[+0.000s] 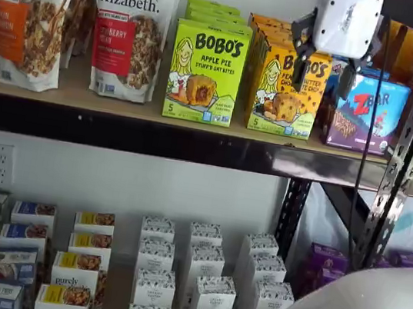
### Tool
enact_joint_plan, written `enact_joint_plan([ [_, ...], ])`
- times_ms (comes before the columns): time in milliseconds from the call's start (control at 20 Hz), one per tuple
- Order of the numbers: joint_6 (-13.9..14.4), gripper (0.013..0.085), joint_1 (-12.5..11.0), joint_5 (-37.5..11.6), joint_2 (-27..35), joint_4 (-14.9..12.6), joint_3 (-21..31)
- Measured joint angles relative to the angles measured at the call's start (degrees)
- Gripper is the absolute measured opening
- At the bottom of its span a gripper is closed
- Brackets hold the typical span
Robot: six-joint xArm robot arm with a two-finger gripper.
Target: Pick up the orange box on the top shelf, the fifth box from the left
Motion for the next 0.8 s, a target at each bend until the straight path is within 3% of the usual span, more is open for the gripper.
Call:
enact_joint_plan([
  [150,0.5,0.0850,0.4,-4.8,0.0,-0.2,1.4],
  [800,2.8,0.0850,2.6,-16.1,5.7,-0.7,-0.9],
])
